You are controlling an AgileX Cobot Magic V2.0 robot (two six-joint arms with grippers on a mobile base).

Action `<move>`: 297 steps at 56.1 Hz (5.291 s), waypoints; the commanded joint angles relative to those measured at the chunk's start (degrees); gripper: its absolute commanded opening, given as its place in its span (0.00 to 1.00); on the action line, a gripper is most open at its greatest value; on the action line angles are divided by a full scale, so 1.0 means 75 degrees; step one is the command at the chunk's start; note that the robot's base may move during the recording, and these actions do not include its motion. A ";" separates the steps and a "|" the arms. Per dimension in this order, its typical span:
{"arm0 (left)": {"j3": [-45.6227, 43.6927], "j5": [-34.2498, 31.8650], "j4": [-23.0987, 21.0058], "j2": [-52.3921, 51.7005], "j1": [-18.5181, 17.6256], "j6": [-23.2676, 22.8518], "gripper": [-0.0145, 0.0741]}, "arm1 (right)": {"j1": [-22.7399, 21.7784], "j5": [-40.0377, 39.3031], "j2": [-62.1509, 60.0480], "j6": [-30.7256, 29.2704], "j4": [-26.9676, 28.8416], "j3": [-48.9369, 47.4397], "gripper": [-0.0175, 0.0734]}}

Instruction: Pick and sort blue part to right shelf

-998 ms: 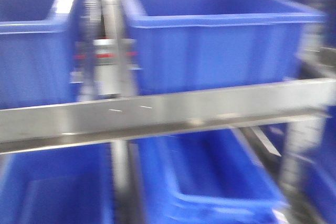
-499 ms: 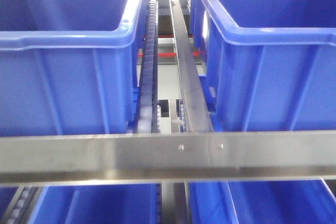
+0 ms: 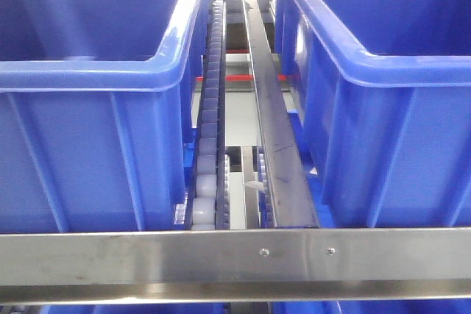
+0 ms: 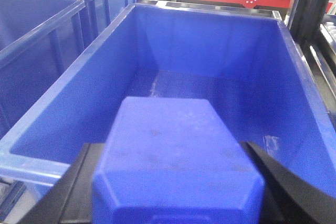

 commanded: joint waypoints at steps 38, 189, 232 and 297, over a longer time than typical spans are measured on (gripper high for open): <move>-0.0190 -0.0727 0.0038 0.0147 0.0001 -0.0047 0.58 | -0.0028 -0.0666 0.0129 -0.0066 -0.0255 -0.0221 0.45; -0.7432 0.0865 -0.1512 1.0279 -0.0639 0.0856 0.81 | -0.0028 -0.0687 0.0129 -0.0066 -0.0255 -0.0221 0.45; -0.1999 -0.1405 -0.1512 0.2905 -0.0639 0.0562 0.31 | -0.0028 0.0281 0.0722 0.0657 -0.0255 -0.0790 0.45; -0.1171 -0.1237 -0.1140 0.1324 -0.0639 0.0562 0.30 | -0.3400 0.1886 0.9080 -0.4268 0.4598 -0.5940 0.45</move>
